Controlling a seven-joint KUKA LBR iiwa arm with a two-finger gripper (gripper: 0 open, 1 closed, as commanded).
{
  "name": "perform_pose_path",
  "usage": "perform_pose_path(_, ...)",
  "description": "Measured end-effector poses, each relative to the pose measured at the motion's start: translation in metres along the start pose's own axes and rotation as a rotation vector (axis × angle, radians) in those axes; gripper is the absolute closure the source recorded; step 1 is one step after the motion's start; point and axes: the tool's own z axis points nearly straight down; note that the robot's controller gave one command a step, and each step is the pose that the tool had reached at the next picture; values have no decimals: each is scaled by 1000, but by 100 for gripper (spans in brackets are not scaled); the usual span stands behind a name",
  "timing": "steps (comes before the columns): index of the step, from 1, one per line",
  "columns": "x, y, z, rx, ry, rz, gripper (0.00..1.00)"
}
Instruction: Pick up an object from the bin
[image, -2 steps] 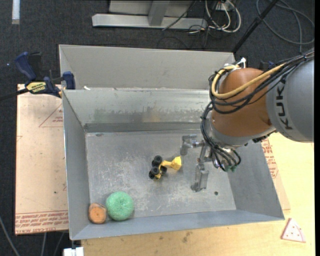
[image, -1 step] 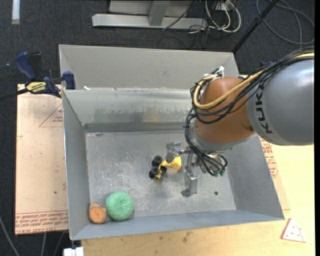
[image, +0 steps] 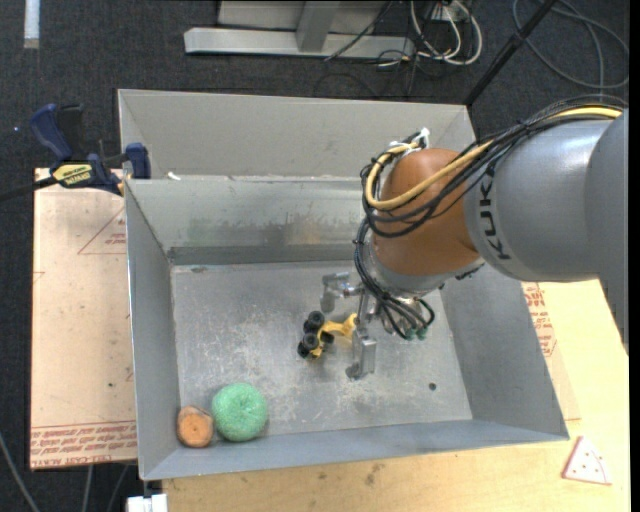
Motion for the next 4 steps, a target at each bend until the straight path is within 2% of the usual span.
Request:
perform_pose_path(1, -7, 7, 21, 1, 4, 4, 0)
perform_pose_path(2, -16, 18, 56, 0, 4, 75, 100)
perform_pose_path(3, -16, 18, 56, 0, 4, 75, 100)
perform_pose_path(4, -40, 29, -32, 0, 3, 89, 100)
